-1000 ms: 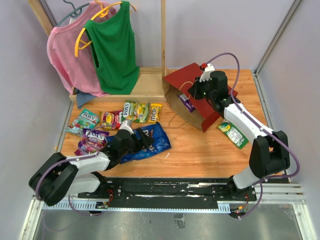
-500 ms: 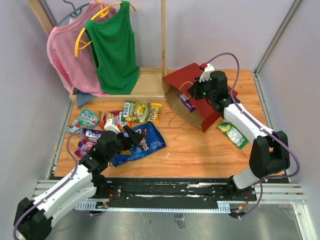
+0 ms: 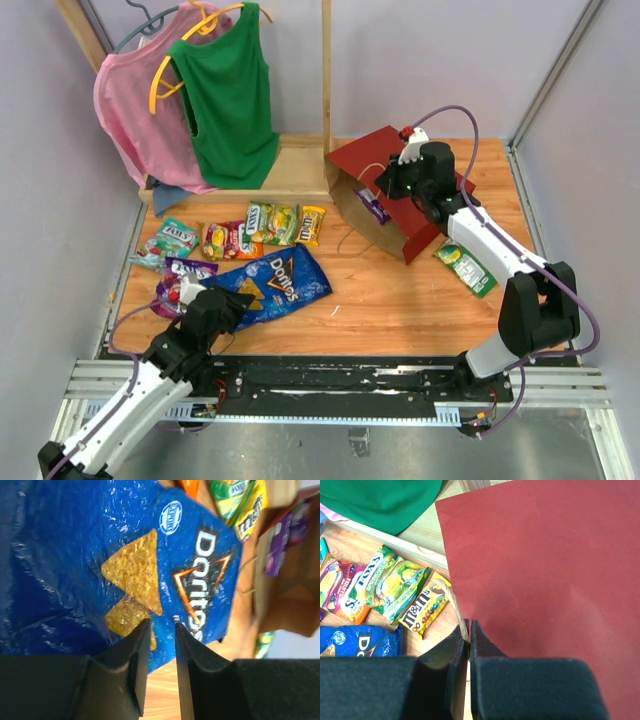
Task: Take the snacks out of the paper bag
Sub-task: Adjust the snack at the center of the board.
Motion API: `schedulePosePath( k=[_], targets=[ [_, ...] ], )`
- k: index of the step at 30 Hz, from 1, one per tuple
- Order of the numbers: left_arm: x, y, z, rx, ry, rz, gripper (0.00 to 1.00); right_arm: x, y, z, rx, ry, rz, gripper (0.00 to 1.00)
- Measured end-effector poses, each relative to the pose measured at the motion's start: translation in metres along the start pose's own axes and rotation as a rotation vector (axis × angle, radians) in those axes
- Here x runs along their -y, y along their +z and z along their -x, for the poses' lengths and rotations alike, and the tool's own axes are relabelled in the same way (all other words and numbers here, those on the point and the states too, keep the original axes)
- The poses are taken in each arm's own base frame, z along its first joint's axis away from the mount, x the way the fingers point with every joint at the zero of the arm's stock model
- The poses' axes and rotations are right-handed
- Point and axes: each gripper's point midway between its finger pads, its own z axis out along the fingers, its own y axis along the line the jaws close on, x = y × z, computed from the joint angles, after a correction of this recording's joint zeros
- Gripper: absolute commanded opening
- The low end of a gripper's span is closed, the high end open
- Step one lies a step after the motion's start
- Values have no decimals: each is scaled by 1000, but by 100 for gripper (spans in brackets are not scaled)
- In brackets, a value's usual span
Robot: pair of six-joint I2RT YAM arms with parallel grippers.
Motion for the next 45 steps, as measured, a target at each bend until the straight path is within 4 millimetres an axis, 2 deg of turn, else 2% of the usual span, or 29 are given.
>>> schedulePosePath(
  k=[5,8,10,14,16,19,23,26,30,32,33,34,37,39,43,45],
  targets=[
    [17,-6,22,99,-165,-67,30,0,0,0,1,1,2,4],
    [16,-5,29,135,-195,-58,31,-1,0,0,1,2,3,4],
    [9,-2,30,150,-187,-16,30,0,0,0,0,2,2,4],
    [-35,6,25,160,-105,221,26,0,0,1,2,1,1,4],
    [-49,4,24,154,-58,348,26,-1,0,1,3,1,2,4],
    [-47,4,25,136,-6,499,19,-1,-1,1,3,1,2,4],
    [-38,21,21,107,66,700,12,-1,-2,3,7,0,2,4],
    [-38,34,20,106,125,817,14,-2,-6,8,21,-6,-2,4],
    [-31,35,25,119,149,804,19,-2,-11,15,39,-18,-11,4],
    [-17,34,33,128,167,742,22,-2,-12,16,44,-22,-15,4],
    [-1,34,38,132,181,666,24,-1,-12,16,45,-23,-19,4],
    [17,34,43,134,192,581,27,-1,-12,16,45,-24,-20,4],
    [78,36,46,99,248,280,51,0,-12,16,43,-25,-22,4],
    [117,35,38,61,308,48,57,0,-12,16,43,-25,-22,4],
    [142,46,22,-1,439,-97,64,0,-12,16,43,-25,-22,4],
    [139,65,5,-61,513,-86,69,0,-12,16,43,-25,-22,4]
  ],
)
